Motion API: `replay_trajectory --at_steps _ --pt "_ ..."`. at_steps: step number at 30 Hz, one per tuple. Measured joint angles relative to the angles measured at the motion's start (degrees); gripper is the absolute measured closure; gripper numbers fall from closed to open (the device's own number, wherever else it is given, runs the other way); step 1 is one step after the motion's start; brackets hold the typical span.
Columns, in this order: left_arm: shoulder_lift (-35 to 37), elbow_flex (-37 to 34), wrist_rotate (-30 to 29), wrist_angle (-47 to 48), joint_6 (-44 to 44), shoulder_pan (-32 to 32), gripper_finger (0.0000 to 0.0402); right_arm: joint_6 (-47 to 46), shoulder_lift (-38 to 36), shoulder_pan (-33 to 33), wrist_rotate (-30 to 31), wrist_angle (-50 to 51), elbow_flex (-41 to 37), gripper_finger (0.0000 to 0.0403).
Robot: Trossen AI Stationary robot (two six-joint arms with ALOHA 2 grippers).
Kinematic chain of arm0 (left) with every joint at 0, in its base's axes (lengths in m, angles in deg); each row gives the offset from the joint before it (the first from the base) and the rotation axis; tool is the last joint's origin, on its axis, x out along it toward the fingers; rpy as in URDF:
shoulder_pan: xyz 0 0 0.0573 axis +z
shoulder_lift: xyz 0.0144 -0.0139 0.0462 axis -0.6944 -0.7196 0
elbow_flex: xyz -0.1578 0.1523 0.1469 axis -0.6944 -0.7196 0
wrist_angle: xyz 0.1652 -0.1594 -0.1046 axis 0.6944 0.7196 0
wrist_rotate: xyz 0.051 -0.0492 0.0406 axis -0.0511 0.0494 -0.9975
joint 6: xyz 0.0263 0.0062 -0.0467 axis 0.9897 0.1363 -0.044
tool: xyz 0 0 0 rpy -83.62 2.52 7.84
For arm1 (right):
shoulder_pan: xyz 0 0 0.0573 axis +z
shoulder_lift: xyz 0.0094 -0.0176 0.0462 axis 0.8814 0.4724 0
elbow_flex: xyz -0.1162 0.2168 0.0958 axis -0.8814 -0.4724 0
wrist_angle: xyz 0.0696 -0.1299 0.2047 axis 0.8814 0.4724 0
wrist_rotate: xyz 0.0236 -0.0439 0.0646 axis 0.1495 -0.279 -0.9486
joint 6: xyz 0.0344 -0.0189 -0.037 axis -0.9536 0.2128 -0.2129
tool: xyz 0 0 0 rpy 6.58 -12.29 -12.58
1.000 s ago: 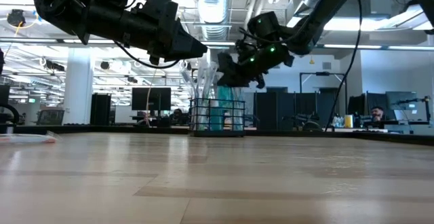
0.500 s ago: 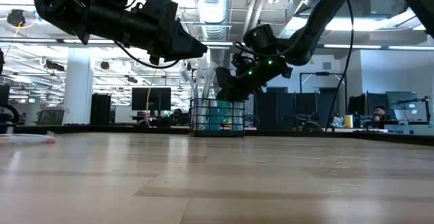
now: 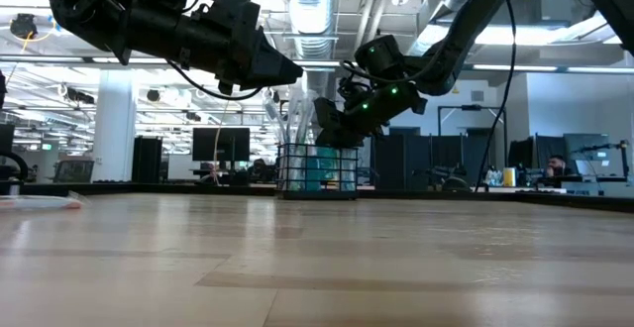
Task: Pick & Place toothbrushing station
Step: Put the blue mouthwash into the black wire organizer, then put the orange toothbrush into the black wire organizer
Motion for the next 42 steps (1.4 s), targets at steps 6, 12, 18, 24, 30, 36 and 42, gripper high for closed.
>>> replay_trajectory --at_steps 6,12,18,24,30,36,42 --pt "0.0 0.0 0.0 0.0 0.0 0.0 0.0280 0.0 0.0 0.0 0.0 0.0 0.0 0.0306" --pt "0.0 0.0 0.0 0.0 0.0 0.0 0.0280 0.0 0.0 0.0 -0.2 -0.2 0.0 0.0287" --pt "0.0 0.0 0.0 0.0 0.0 0.0 0.0280 0.0 0.0 0.1 -0.5 -0.3 0.0 0.0255" --pt "0.0 0.0 0.0 0.0 0.0 0.0 0.0280 0.0 0.0 0.1 -0.5 -0.5 0.0 0.0251" --pt "0.0 0.0 0.0 0.0 0.0 0.0 0.0280 0.0 -0.3 0.1 -0.4 -0.5 0.2 0.0264" --pt "0.0 0.0 0.0 0.0 0.0 0.0 0.0280 0.0 -0.4 0.2 -0.7 -0.4 1.4 0.0271" --pt "0.0 0.0 0.0 0.1 0.0 0.0 0.0280 1.1 -1.8 0.5 -0.9 0.9 1.5 0.0269"
